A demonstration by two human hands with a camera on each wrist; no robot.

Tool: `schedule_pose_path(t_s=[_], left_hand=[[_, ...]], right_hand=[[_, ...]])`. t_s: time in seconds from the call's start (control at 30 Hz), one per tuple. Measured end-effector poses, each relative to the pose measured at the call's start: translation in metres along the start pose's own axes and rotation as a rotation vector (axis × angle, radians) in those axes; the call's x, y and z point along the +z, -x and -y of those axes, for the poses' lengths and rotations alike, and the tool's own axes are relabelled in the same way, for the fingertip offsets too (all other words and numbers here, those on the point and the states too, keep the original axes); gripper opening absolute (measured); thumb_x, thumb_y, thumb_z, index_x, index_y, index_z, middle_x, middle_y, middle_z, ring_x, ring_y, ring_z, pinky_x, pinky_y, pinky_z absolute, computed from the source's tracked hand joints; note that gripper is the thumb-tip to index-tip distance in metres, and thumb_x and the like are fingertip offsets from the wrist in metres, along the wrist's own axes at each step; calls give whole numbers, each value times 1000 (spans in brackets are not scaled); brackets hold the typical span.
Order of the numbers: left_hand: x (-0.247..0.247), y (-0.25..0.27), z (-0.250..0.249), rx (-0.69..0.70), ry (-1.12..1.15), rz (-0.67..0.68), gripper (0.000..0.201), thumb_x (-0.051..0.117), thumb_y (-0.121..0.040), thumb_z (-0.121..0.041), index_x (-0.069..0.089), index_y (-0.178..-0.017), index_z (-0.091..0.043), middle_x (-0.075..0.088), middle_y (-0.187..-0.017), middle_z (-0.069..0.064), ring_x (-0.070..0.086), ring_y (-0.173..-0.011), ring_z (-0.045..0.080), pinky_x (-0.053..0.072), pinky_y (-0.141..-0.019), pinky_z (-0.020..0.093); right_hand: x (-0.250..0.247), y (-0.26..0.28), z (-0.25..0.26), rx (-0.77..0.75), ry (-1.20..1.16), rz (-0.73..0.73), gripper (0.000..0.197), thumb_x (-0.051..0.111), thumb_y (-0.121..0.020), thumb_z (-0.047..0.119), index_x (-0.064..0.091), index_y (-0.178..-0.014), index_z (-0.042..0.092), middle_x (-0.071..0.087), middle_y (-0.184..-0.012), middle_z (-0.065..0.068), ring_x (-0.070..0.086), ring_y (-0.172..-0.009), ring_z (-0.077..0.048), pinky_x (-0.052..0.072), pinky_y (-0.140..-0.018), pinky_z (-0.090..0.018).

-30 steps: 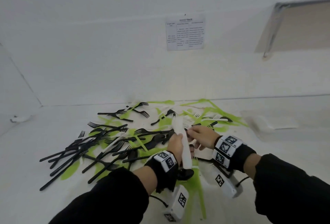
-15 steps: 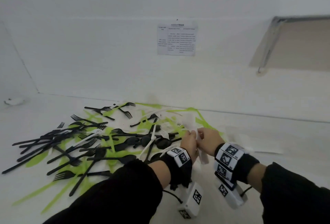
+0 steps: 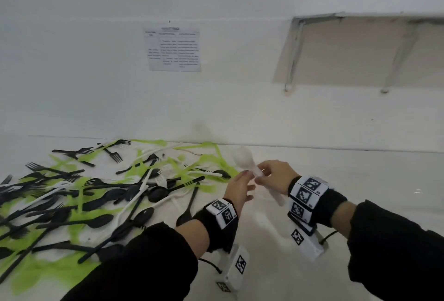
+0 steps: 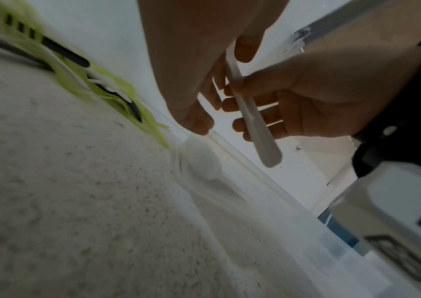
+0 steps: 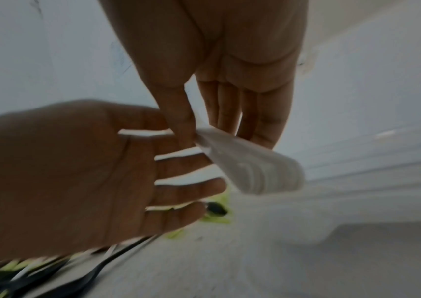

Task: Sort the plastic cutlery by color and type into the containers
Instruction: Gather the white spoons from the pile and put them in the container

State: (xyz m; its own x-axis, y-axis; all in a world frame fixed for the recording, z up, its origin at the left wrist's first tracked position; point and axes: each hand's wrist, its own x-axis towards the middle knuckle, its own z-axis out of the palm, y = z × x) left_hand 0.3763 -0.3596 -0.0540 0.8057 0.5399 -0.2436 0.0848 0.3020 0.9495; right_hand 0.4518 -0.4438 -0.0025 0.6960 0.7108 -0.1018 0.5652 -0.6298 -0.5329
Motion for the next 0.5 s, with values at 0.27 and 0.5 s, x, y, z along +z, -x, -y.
schedule_pose_path(t_s=[0.27, 0.5], left_hand=[[8, -35, 18, 82, -662, 32, 75, 60, -90, -29, 19, -149, -7, 13, -155, 13, 11, -145, 22, 13, -117, 31], [14, -51, 19, 72, -1165, 241, 143, 83, -60, -46, -23, -144, -1, -24, -154, 10, -18, -144, 20, -2, -118, 29]], right_hand=[[-61, 4, -76, 64, 310, 73, 38, 57, -90, 20, 52, -128, 16, 58, -124, -3, 51, -117, -19, 35, -91, -21], [-51, -6, -94, 14, 588, 311, 46, 53, -93, 18, 42, -137, 12, 48, -139, -6, 43, -128, -21, 33, -101, -23]])
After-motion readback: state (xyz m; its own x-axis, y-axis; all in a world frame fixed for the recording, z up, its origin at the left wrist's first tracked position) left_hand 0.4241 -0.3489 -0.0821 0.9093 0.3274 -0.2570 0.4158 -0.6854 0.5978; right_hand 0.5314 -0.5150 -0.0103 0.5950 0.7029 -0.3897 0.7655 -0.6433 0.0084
